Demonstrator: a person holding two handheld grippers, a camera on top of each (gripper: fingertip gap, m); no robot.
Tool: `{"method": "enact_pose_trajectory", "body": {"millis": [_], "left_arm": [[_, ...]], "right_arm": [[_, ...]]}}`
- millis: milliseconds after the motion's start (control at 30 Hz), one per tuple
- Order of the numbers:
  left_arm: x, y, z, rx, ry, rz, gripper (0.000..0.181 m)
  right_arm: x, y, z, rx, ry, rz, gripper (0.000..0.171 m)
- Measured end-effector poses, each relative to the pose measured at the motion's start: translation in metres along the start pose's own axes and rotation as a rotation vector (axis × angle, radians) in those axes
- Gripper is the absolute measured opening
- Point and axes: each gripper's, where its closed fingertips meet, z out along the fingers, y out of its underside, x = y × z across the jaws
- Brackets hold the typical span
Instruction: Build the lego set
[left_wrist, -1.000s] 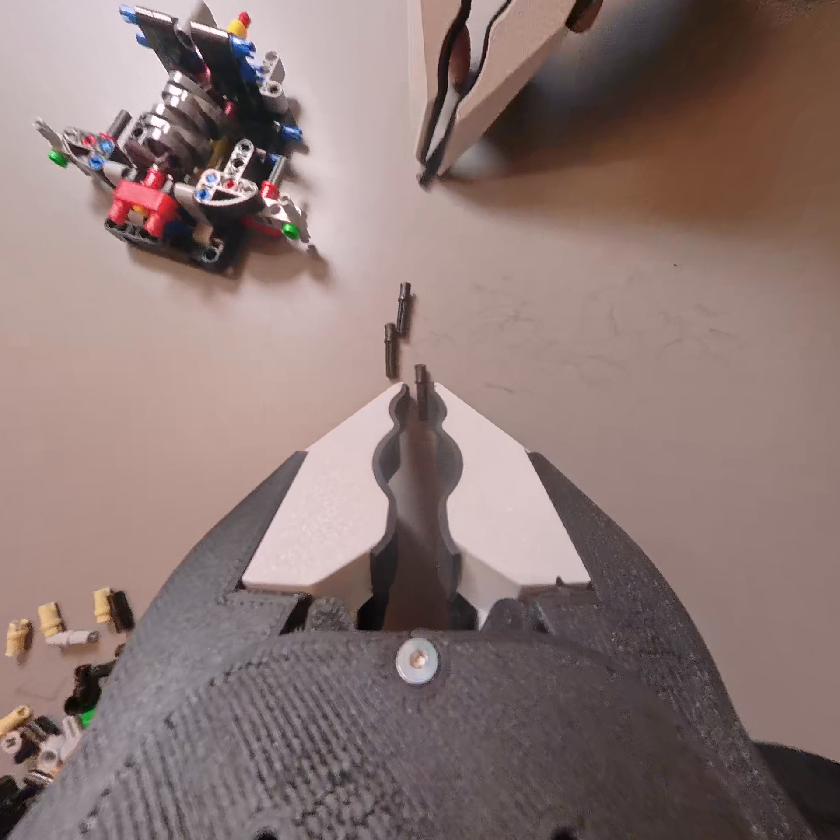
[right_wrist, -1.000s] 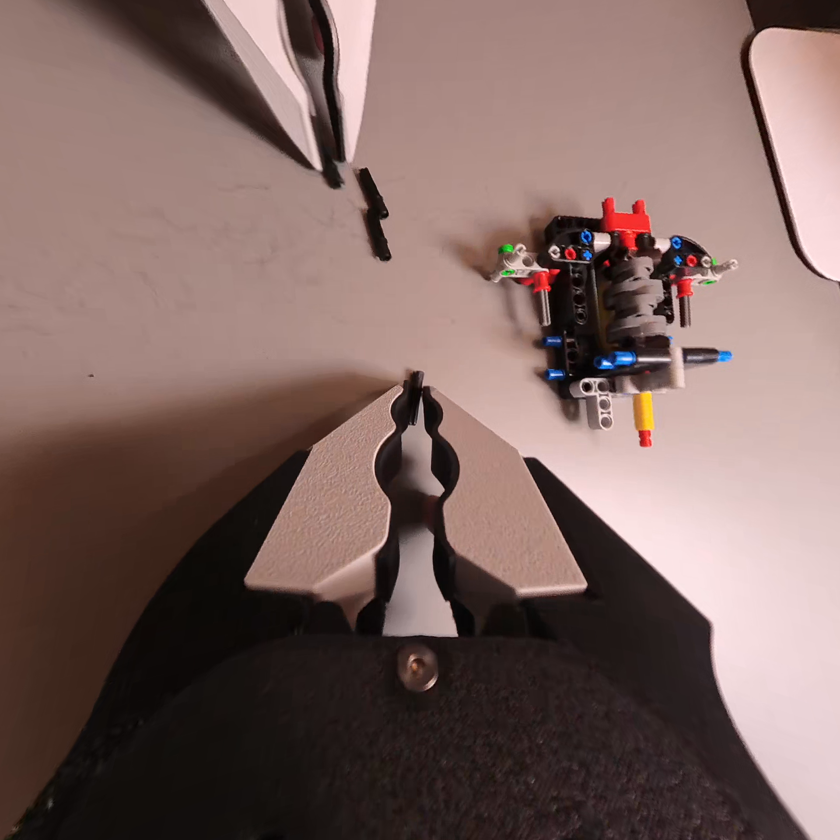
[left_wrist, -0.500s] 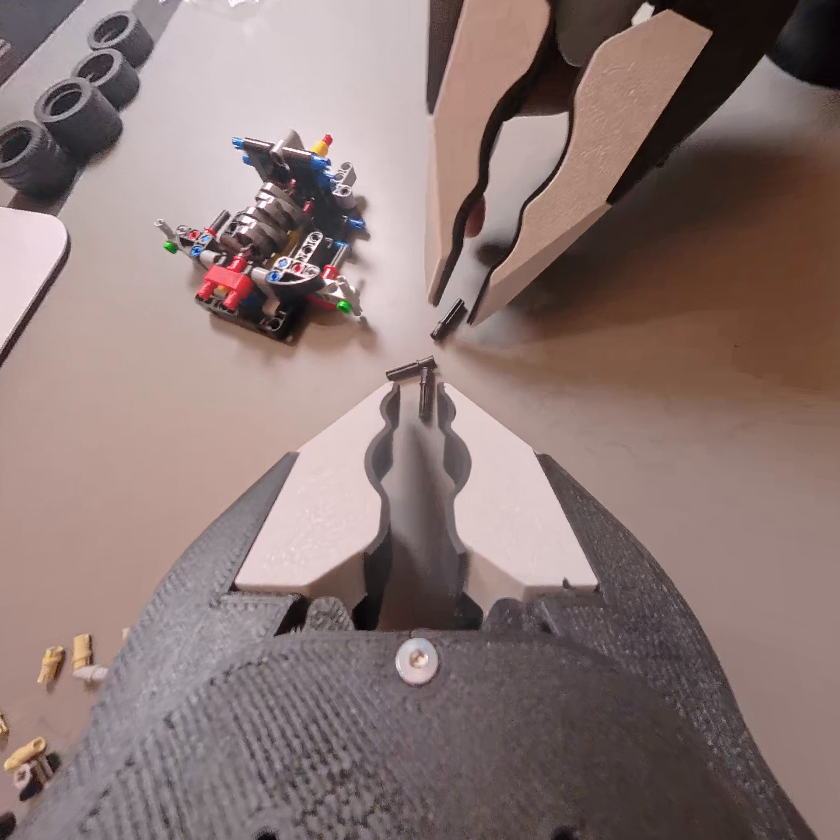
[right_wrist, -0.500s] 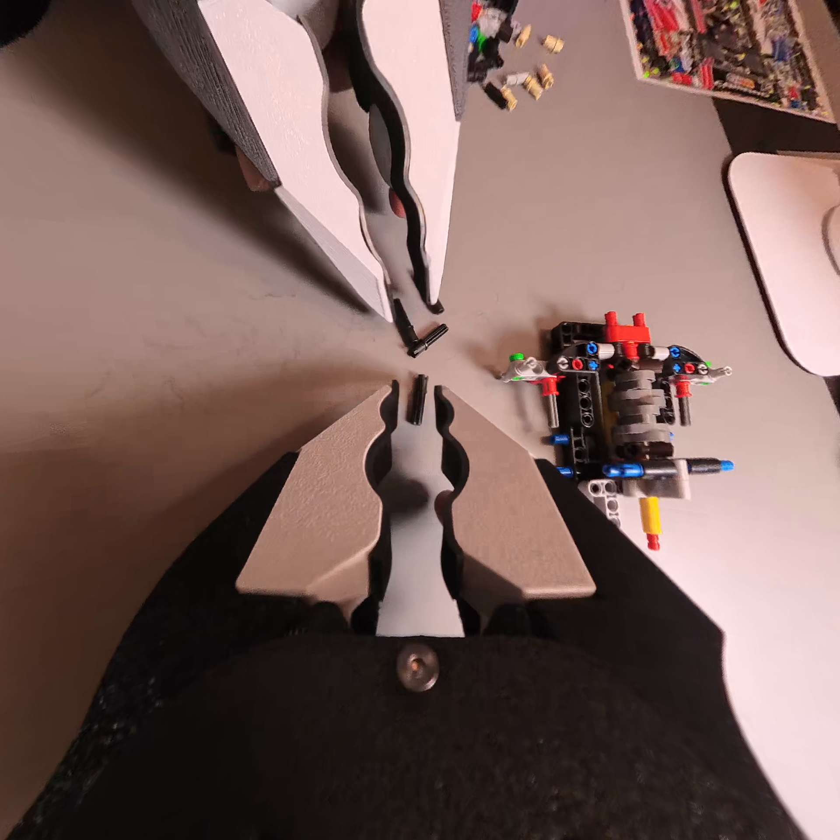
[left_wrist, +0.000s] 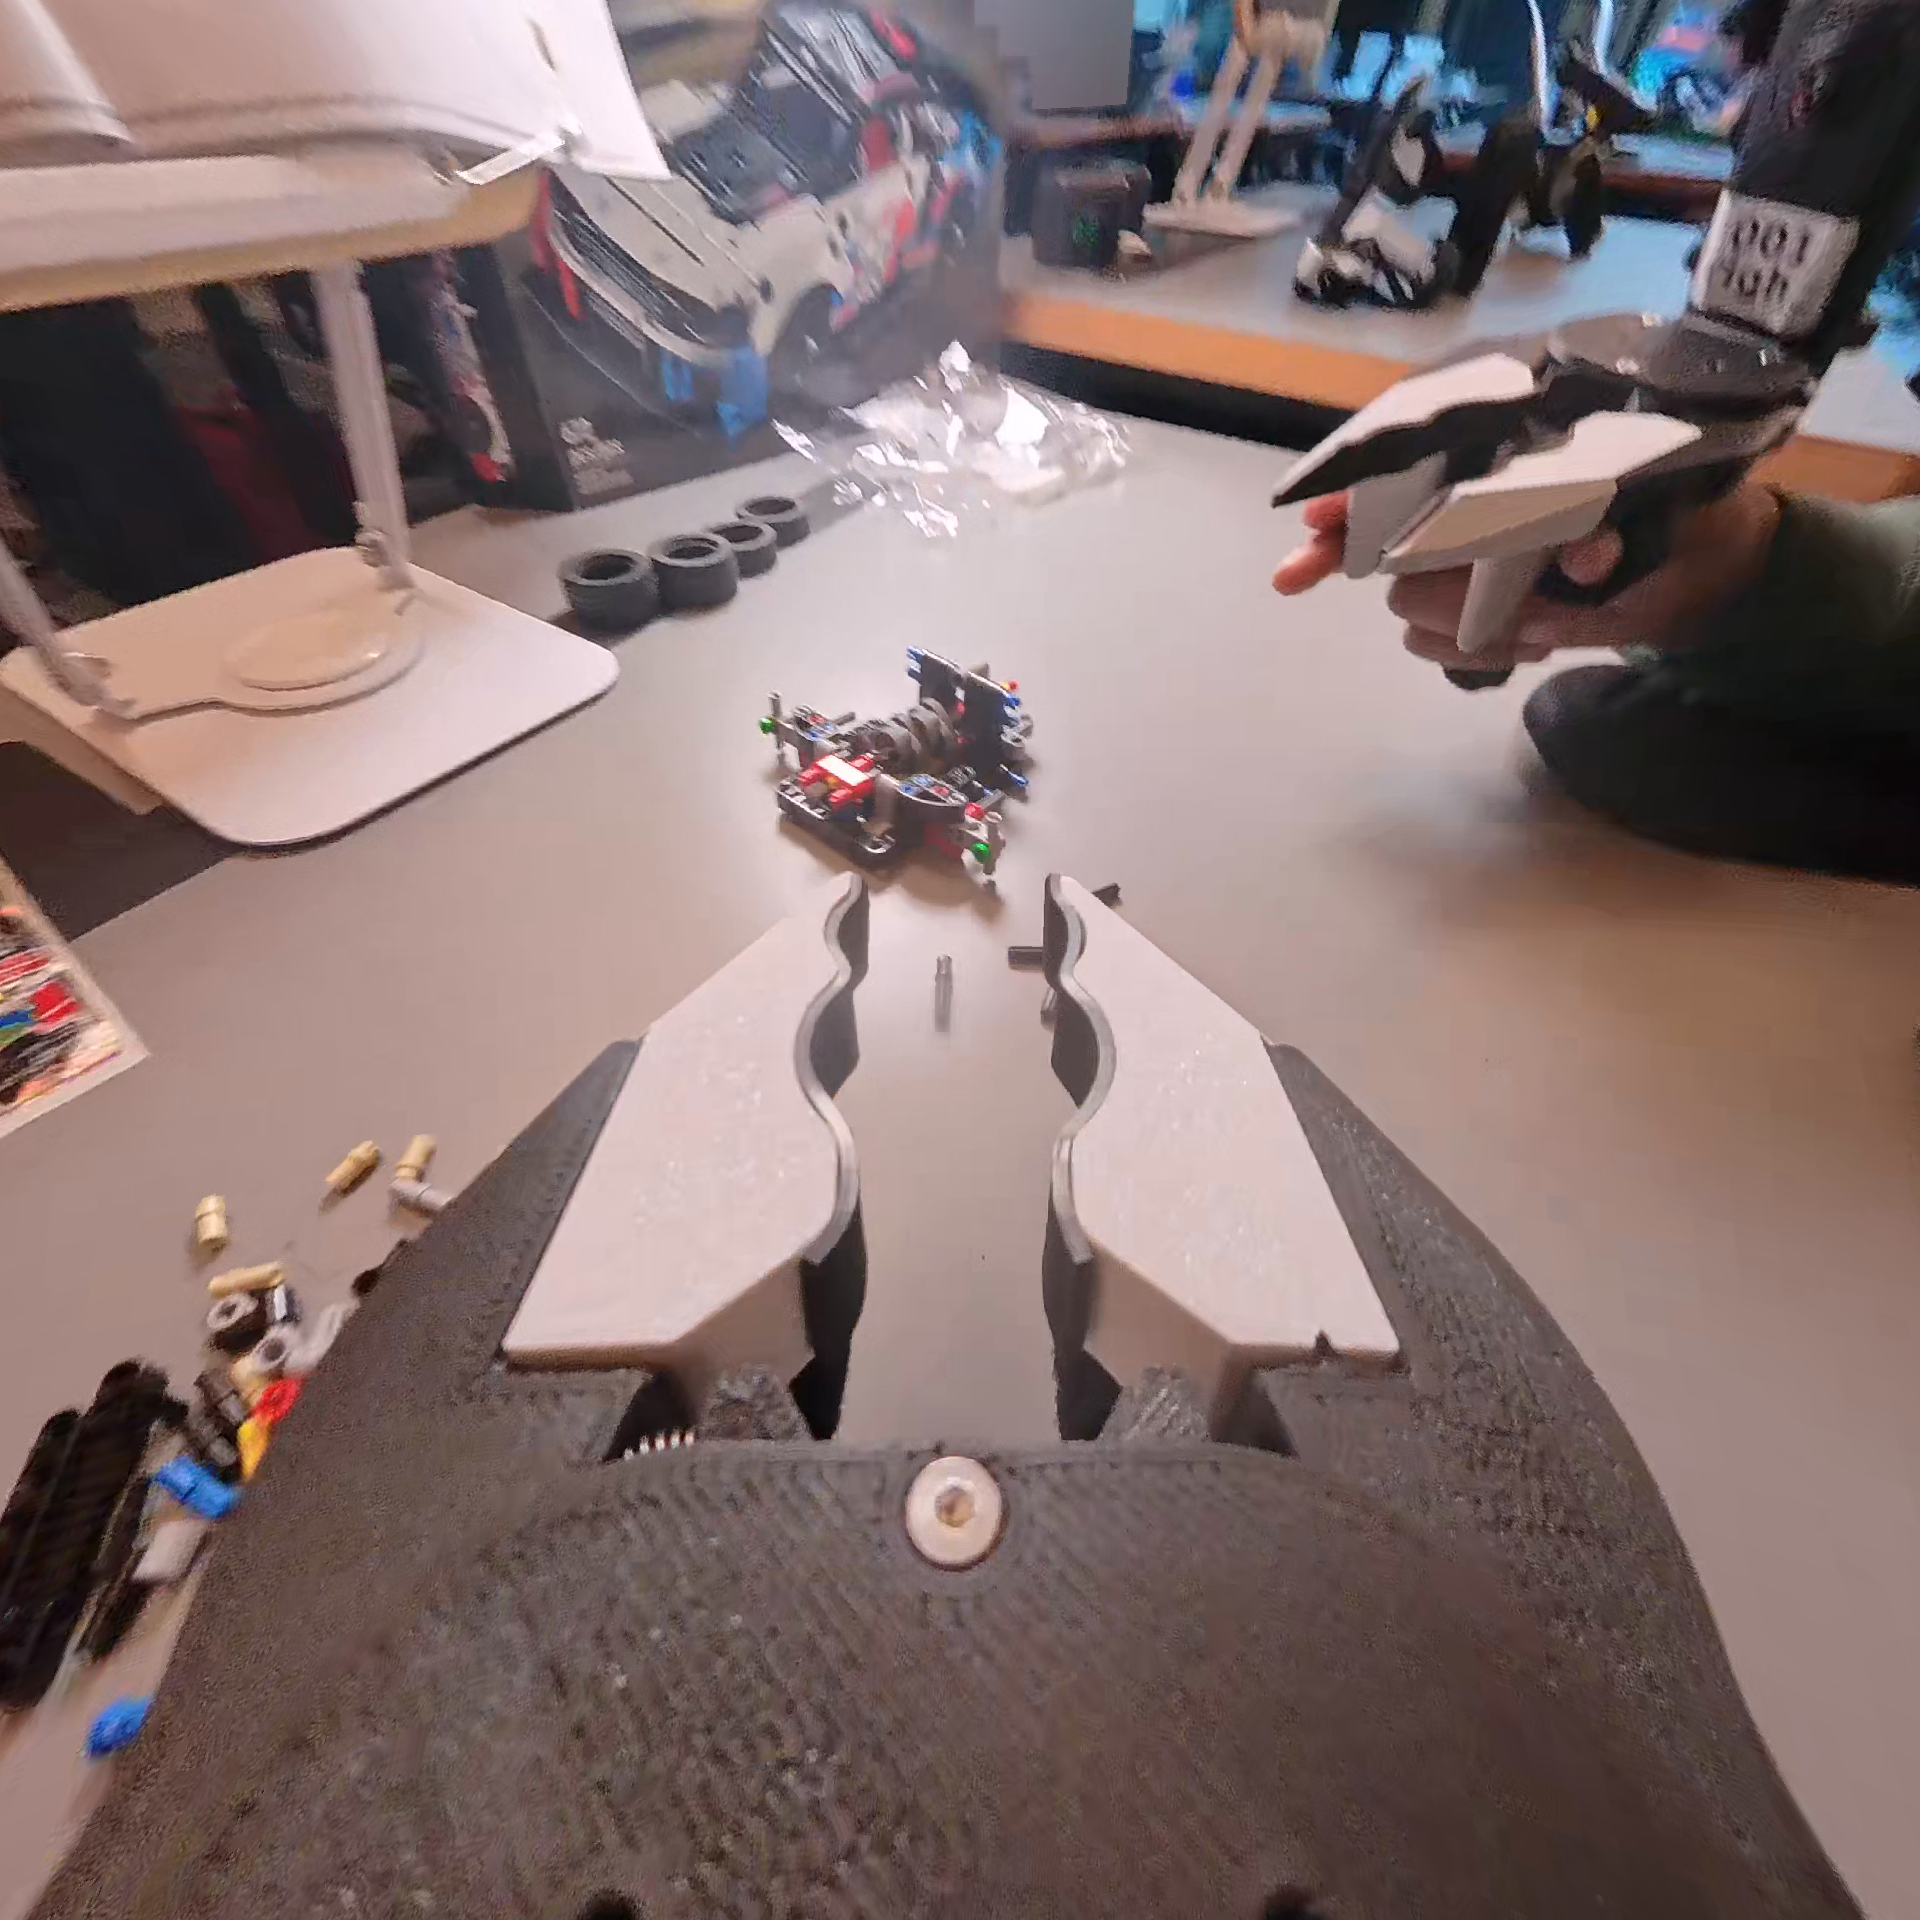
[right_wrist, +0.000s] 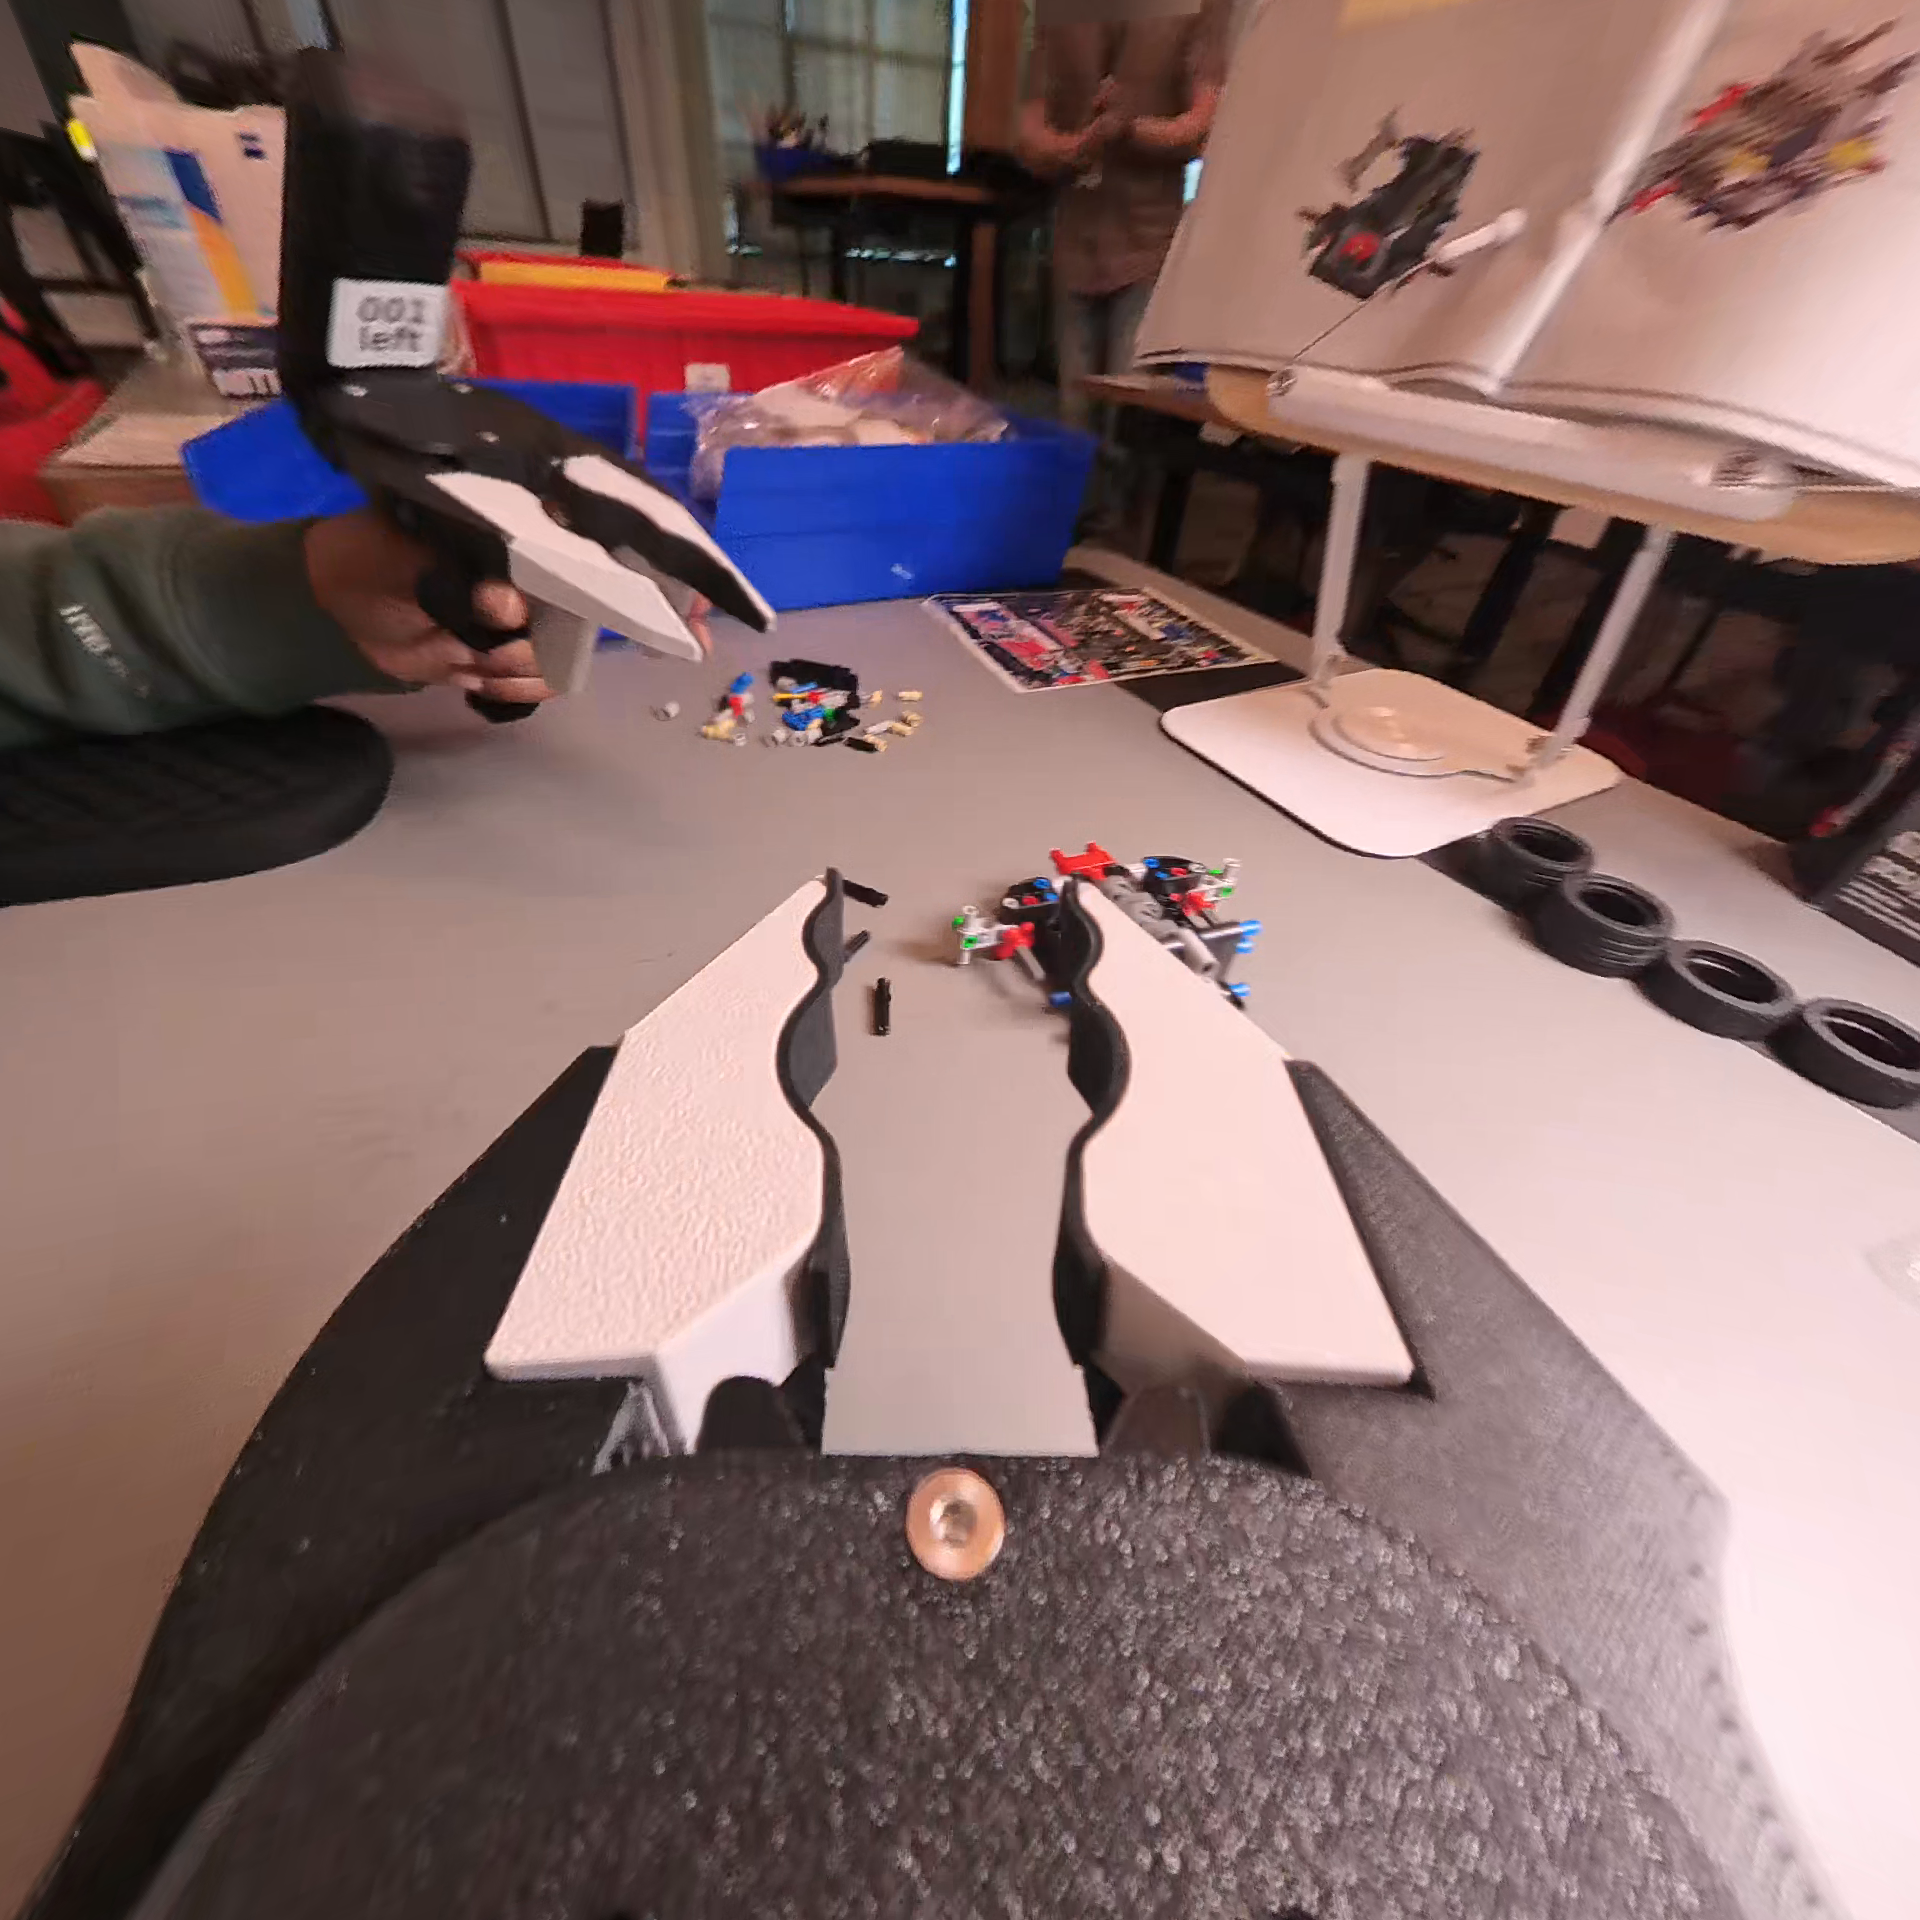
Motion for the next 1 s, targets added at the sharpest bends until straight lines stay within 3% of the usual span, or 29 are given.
{"method": "enact_pose_trajectory", "body": {"millis": [33,200,400,633,800,1000], "left_arm": [[-0.004,-0.003,-0.006,0.029,-0.026,-0.011,0.031],[-0.022,-0.017,-0.046,0.156,-0.178,-0.050,0.031],[-0.042,-0.030,-0.104,0.265,-0.395,-0.022,0.024],[-0.077,-0.047,-0.225,0.330,-0.713,0.012,0.004],[-0.115,-0.028,-0.305,0.095,-0.850,-0.011,0.000],[-0.169,0.045,-0.365,-0.422,-0.816,-0.145,0.000]], "right_arm": [[0.005,0.000,-0.006,0.009,0.024,0.004,0.042],[0.026,0.001,-0.026,0.036,0.137,-0.005,0.046],[0.036,-0.011,-0.036,0.093,0.197,-0.018,0.004],[0.037,-0.006,-0.033,0.070,0.207,-0.024,0.000],[0.039,-0.002,-0.031,0.053,0.214,-0.027,0.001],[0.038,0.003,-0.026,0.030,0.212,-0.030,0.003]]}}
